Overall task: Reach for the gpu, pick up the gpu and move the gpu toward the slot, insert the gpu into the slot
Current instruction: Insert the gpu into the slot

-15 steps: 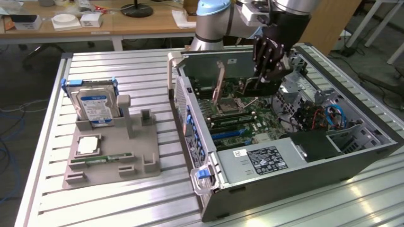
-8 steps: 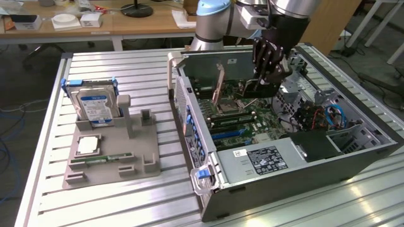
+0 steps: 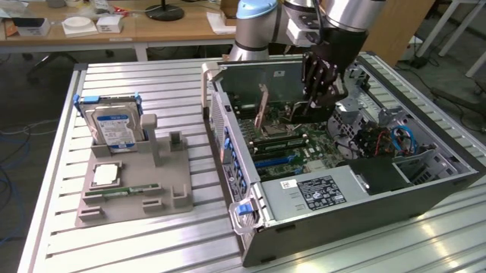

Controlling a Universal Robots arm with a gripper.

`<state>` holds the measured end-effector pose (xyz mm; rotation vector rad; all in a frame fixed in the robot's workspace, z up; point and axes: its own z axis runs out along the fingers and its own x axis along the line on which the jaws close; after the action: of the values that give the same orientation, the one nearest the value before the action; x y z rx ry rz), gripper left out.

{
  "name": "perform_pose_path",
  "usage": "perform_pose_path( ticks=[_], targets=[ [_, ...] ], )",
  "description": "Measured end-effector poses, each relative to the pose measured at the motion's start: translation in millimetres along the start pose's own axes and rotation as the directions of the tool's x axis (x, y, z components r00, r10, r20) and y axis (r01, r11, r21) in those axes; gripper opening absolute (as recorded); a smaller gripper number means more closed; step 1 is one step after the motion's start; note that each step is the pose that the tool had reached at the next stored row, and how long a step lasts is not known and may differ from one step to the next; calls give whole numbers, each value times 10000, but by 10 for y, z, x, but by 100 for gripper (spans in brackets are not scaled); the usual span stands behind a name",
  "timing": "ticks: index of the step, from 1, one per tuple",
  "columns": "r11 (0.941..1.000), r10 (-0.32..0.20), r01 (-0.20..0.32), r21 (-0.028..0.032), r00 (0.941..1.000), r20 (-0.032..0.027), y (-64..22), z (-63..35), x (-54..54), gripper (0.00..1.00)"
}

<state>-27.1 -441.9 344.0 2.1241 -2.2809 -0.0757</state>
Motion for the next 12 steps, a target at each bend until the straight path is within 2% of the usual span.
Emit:
perform_pose_path(
  ticks=[5,12],
  targets=[
    [10000,-52,52,-2,10000,-4,60,84,6,26],
    [9980,-629,629,-11,9980,-32,103,172,11,26]
  ],
)
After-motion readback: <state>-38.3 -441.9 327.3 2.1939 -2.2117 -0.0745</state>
